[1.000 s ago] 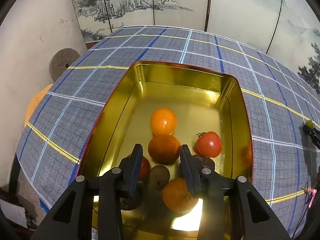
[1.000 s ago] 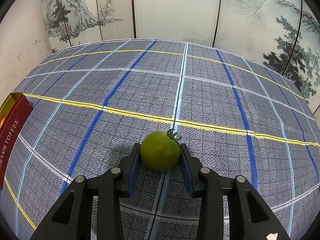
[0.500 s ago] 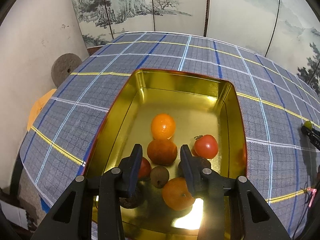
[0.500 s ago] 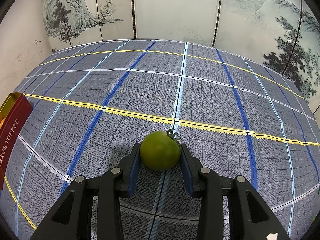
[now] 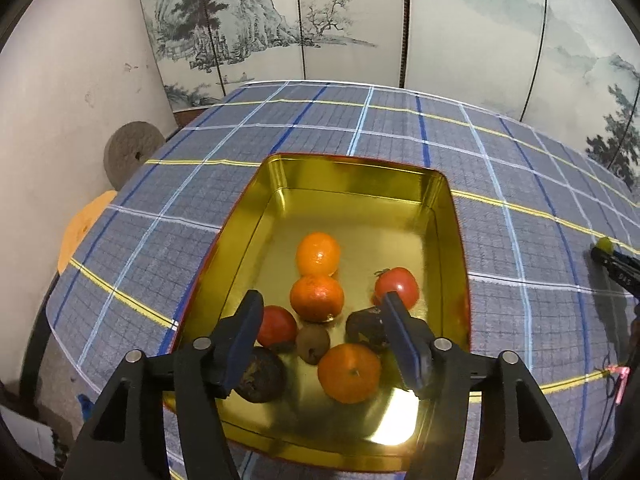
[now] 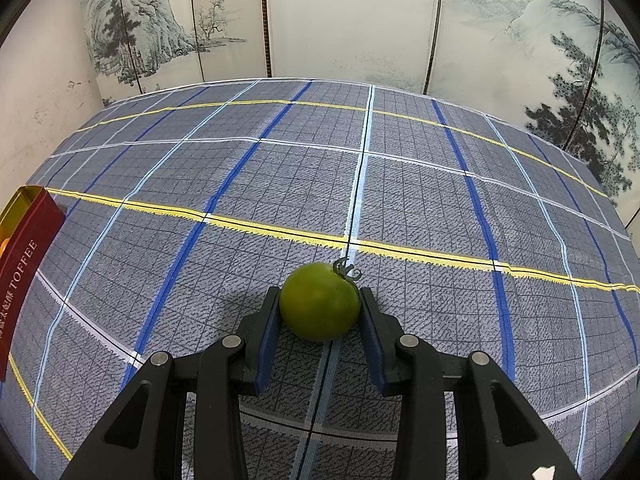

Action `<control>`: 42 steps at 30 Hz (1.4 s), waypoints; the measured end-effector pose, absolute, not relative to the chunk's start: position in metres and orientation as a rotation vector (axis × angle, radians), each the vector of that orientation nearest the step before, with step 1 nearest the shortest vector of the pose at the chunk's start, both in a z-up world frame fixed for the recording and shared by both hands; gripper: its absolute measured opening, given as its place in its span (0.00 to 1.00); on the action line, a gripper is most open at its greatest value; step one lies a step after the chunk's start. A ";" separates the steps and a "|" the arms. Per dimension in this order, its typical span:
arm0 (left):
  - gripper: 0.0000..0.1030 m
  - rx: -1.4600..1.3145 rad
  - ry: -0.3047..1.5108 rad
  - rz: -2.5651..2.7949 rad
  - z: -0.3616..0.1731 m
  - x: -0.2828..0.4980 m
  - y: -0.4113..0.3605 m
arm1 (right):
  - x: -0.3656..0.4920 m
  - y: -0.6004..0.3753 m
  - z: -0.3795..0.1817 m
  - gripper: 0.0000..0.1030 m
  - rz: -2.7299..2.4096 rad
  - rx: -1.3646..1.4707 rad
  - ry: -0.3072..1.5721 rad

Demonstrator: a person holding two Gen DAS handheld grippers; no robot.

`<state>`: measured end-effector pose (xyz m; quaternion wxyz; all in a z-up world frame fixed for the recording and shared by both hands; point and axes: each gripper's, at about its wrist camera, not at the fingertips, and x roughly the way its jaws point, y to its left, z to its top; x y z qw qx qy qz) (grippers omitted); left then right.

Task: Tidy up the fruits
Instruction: 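Carry the green fruit with the right gripper toward the tin, then lower the green fruit into the tin and open the right gripper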

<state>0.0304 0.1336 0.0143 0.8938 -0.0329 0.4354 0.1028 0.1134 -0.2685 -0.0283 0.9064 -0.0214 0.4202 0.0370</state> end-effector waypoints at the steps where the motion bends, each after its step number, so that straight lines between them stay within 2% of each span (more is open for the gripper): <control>1: 0.63 -0.068 0.901 0.210 0.015 0.029 0.133 | 0.114 -0.268 -0.029 0.34 0.075 -0.045 0.868; 4: 0.67 -0.061 0.895 0.214 0.016 0.026 0.131 | 0.115 -0.268 -0.029 0.33 0.066 -0.042 0.867; 22: 0.67 -0.087 0.891 0.243 0.015 0.011 0.140 | 0.103 -0.224 -0.009 0.33 0.153 -0.051 0.843; 42: 0.67 -0.120 0.891 0.288 0.017 -0.005 0.159 | 0.065 -0.095 0.034 0.33 0.465 -0.123 0.784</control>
